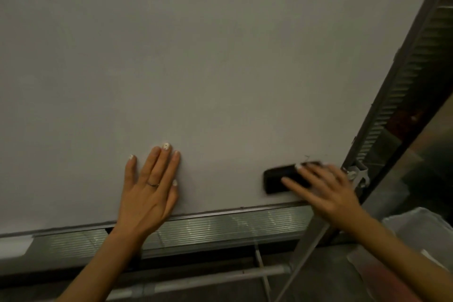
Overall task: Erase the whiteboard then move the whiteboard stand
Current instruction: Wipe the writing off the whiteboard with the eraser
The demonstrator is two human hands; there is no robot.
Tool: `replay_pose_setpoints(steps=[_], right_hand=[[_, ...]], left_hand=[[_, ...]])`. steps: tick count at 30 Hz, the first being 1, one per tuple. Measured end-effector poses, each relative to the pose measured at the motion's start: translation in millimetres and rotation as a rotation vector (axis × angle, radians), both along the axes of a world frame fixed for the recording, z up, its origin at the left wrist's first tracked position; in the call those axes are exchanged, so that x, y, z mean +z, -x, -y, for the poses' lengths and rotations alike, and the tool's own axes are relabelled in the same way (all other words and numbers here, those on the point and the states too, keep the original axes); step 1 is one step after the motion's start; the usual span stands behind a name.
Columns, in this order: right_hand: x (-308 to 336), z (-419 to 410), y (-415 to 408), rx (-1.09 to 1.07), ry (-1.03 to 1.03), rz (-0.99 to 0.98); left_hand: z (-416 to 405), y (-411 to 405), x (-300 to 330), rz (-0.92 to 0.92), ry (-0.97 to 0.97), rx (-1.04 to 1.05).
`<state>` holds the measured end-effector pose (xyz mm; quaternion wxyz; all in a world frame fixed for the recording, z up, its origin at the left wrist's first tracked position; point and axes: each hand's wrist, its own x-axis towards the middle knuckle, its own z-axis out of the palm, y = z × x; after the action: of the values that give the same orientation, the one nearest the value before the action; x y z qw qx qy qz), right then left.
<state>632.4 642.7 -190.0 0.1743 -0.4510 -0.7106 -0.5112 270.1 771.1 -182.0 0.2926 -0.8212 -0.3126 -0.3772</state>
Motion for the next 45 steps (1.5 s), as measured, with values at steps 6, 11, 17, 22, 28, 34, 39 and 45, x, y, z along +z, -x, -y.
replay_pose_setpoints(steps=[6, 11, 17, 22, 28, 34, 39, 45], right_hand=[[79.4, 2.5, -14.5, -0.05, -0.164, -0.348], [31.2, 5.4, 8.3, -0.038, -0.154, -0.521], [-66.3, 22.1, -0.2, -0.152, 0.173, -0.29], [-56.9, 23.7, -15.3, -0.098, 0.284, -0.172], [6.5, 22.8, -38.2, -0.036, 0.172, -0.099], [53.8, 14.3, -30.7, -0.067, 0.103, -0.216], [33.1, 11.6, -15.1, -0.101, 0.014, -0.398], [-21.4, 19.4, -6.7, -0.183, 0.083, -0.326]], left_hand=[[4.6, -8.4, -4.3, 0.068, 0.029, 0.013], [8.0, -14.7, -7.6, 0.109, 0.025, 0.015], [4.7, -10.9, -3.8, 0.095, 0.078, 0.025], [7.9, -12.4, -3.1, 0.085, 0.088, 0.016], [8.9, -10.9, -2.3, 0.072, 0.111, 0.024], [10.6, -14.7, -5.1, 0.098, 0.128, 0.027], [12.4, -14.8, -5.5, 0.102, 0.112, 0.02], [15.0, -14.9, -3.7, 0.099, 0.151, 0.032]])
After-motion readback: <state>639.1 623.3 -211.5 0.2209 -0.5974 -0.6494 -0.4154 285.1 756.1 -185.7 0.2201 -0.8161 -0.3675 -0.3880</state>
